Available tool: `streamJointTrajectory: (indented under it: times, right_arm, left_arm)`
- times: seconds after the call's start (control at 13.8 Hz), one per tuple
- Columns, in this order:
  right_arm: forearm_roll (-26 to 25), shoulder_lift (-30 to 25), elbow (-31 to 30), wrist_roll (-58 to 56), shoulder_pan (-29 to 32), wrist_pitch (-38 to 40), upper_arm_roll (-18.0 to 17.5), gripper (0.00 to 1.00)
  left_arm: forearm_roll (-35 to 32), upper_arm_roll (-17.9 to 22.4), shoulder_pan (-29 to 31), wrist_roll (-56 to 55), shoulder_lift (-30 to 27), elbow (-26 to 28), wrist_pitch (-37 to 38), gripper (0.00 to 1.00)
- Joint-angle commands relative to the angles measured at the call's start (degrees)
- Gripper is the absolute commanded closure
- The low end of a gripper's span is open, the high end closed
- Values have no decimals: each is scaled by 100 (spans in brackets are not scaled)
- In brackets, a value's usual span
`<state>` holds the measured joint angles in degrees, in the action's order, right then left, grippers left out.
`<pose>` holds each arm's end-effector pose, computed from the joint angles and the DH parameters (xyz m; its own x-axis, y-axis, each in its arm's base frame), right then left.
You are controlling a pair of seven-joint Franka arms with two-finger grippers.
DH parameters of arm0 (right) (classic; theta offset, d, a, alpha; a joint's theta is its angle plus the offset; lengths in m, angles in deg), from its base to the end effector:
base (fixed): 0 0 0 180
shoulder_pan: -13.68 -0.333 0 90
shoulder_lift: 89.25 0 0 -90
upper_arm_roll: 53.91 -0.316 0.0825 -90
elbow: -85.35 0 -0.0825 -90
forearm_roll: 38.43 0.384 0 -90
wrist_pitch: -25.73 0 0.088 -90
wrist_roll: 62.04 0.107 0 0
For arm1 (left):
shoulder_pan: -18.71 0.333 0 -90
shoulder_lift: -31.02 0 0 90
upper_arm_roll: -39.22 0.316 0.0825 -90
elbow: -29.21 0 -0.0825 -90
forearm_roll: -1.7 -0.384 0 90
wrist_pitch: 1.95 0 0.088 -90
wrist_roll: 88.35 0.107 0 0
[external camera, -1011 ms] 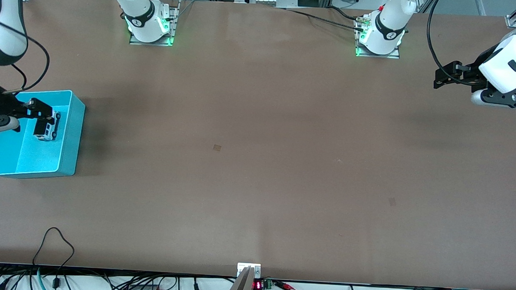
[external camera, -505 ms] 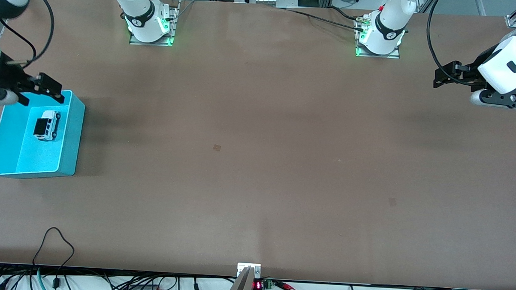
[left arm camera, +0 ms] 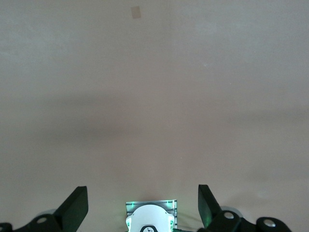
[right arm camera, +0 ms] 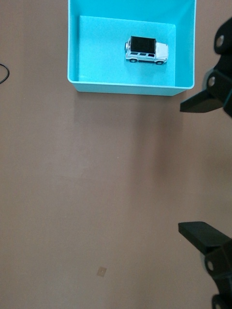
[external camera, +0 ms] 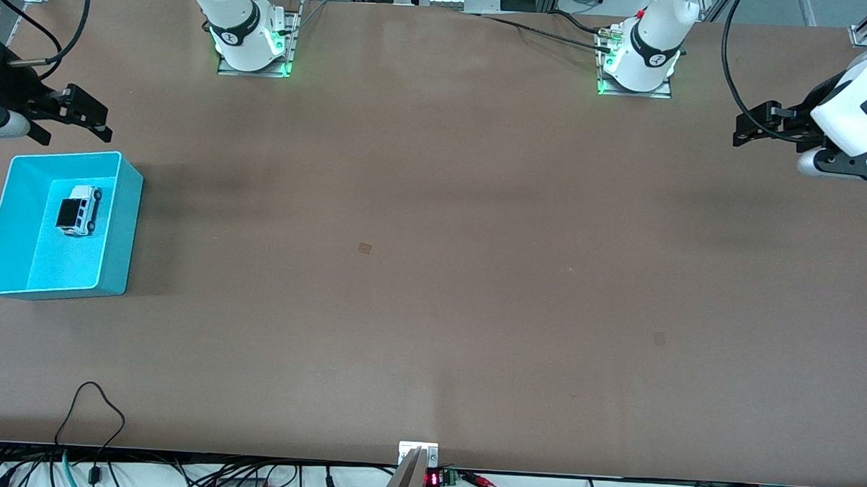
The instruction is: Wind and store white jeep toy
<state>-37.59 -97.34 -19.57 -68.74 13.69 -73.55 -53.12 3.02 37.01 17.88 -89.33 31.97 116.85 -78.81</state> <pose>0.5208 -0.0064 0.5906 0.9939 0.1005 0.0443 0.1011 -0.9948 -0.0114 0.5331 -0.0310 0.6169 0.9782 -0.0402 -0.2036 -0.0369 -0.9991 0.0202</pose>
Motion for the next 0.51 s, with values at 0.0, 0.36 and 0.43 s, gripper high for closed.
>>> streamJointTrajectory:
  times: [0.0,0.36,0.43]
  right_arm:
    - [-14,80,174,282,-81,92,10,0]
    - [4,168,297,511,-72,154,-8,0]
    - [30,211,332,520,-72,154,-8,0]
  left_arm:
    - [26,-7,48,-25,19,-159,146,0]
    - [26,19,56,-16,10,-159,137,0]
    - [26,37,56,19,10,-159,137,0]
